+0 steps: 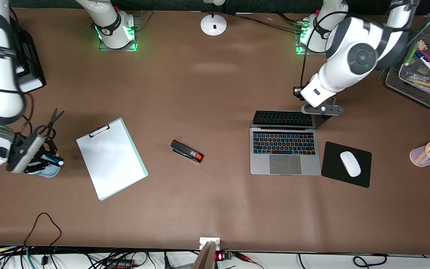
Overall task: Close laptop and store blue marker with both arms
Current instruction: 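Carry the marker to the pen cup while the left gripper reaches the laptop, then drop the marker into the cup while the left gripper grips the laptop lid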
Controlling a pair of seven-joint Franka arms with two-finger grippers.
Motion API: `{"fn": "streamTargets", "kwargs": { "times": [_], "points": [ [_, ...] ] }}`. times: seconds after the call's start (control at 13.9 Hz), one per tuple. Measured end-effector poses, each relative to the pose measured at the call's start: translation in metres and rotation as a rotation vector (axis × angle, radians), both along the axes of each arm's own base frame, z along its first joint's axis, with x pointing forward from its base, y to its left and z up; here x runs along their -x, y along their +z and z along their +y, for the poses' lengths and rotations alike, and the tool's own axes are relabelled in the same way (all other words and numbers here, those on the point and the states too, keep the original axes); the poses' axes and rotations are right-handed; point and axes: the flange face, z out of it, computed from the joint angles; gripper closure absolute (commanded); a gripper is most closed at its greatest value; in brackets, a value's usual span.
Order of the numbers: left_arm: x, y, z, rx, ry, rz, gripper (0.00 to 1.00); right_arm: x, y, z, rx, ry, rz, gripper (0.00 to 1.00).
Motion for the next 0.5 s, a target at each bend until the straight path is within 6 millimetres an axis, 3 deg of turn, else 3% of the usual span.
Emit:
{"fn": "streamTargets", "kwargs": {
  "times": [0.22, 0.5],
  "points": [
    [0.004, -0.021, -0.003, -0.005, 0.021, 0.022, 1.00, 0.007, 0.012, -0.043, -0.166, 0.050, -0.029, 1.00],
    [0.000, -0.045, -0.016, 0.008, 0.047, 0.025, 1.00, 0.015, -0.004, -0.098, -0.317, 0.076, -0.063, 1.00]
  ]
}}
